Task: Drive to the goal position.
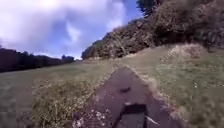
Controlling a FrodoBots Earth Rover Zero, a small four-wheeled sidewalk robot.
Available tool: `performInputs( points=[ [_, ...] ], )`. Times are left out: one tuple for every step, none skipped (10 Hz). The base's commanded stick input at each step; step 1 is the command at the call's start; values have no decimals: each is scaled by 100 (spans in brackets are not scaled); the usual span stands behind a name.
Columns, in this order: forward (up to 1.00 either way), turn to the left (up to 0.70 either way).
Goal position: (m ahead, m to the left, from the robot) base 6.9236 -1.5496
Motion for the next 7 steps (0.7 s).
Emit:
performInputs(
  points=[
    [85,-33],
    [85,-8],
    [85,-1],
    [85,0],
    [85,0],
    [85,0],
    [85,0]
  ],
)
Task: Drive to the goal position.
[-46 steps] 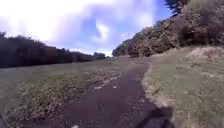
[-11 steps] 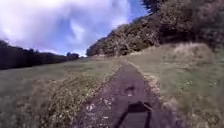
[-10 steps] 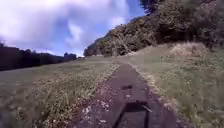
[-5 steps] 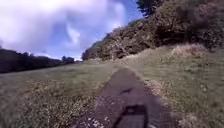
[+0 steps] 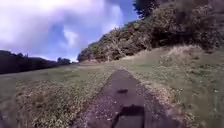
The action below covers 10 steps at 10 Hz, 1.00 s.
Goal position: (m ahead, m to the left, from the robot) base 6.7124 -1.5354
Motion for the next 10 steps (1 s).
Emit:
performInputs(
  points=[
    [85,0],
    [85,0],
    [85,0],
    [85,0],
    [85,0],
    [85,0],
    [85,0],
    [85,0],
    [85,0],
    [85,-8]
  ],
)
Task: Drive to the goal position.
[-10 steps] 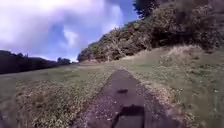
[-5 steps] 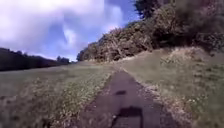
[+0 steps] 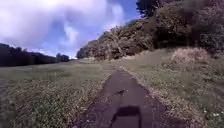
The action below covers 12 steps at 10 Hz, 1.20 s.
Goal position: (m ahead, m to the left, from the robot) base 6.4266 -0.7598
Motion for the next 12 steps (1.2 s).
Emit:
performInputs(
  points=[
    [85,-19],
    [85,-34],
    [85,-34],
    [85,-34],
    [85,-30],
    [85,-26],
    [85,0],
    [85,0],
    [85,0],
    [85,0],
    [85,0],
    [85,0]
  ],
)
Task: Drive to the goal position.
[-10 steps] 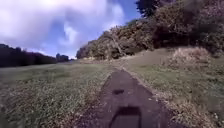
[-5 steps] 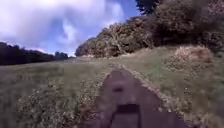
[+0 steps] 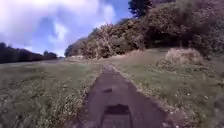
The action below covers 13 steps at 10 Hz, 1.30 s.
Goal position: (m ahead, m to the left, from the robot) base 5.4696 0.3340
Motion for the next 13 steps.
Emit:
performInputs(
  points=[
    [85,0],
    [85,0],
    [85,0],
    [85,0],
    [85,0],
    [85,0],
    [85,0],
    [85,0],
    [85,0],
    [85,0],
    [85,0],
    [85,0],
    [85,0]
  ],
)
